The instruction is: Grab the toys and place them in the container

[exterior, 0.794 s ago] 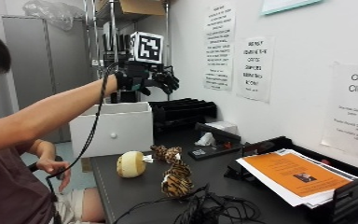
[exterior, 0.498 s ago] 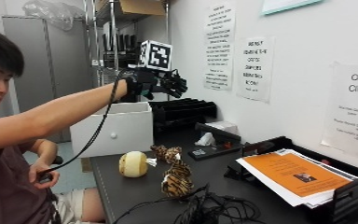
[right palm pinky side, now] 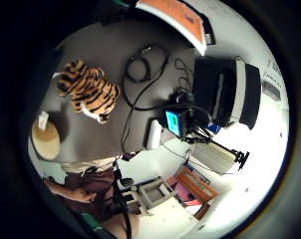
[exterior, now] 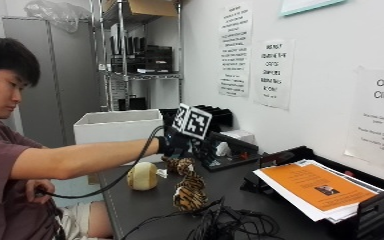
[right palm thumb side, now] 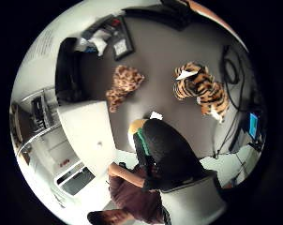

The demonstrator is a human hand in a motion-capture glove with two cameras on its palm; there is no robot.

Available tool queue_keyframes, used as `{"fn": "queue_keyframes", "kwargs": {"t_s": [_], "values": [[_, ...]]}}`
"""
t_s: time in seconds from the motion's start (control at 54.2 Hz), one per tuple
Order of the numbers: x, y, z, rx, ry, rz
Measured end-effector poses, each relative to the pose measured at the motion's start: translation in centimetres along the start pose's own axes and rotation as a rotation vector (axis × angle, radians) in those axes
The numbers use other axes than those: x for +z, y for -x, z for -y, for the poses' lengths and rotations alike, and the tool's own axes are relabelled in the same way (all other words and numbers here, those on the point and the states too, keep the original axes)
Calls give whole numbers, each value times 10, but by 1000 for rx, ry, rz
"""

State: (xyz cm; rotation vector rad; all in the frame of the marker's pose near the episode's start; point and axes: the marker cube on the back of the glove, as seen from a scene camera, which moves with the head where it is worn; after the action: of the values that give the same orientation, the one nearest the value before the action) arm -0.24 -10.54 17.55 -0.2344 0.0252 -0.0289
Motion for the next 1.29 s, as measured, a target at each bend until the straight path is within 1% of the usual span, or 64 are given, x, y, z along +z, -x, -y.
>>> {"fn": "queue_keyframes", "kwargs": {"t_s": [0.092, 0.222, 0.277, 0.314, 0.369, 0.461, 0.535, 0.591, 0.701, 0.812, 0.96, 1.089, 1.181, 1.292], "values": [[46, -4, 19, 22, 64, 62], [92, -4, 35, 45, 105, 116], [111, -6, 41, 53, 102, 138], [120, -6, 44, 56, 71, 160], [122, -8, 47, 54, 25, 181], [123, -7, 48, 44, 22, 148], [123, -5, 51, 24, -23, 107], [123, -4, 52, 15, -51, 124], [118, -3, 53, 16, -50, 136], [81, 2, 47, 12, -30, 151], [-14, 8, 10, 3, -150, 111], [-93, 18, -32, -10, -253, 13], [-135, 32, -56, 3, -298, -43], [-171, 51, -80, -32, -355, -41]]}}
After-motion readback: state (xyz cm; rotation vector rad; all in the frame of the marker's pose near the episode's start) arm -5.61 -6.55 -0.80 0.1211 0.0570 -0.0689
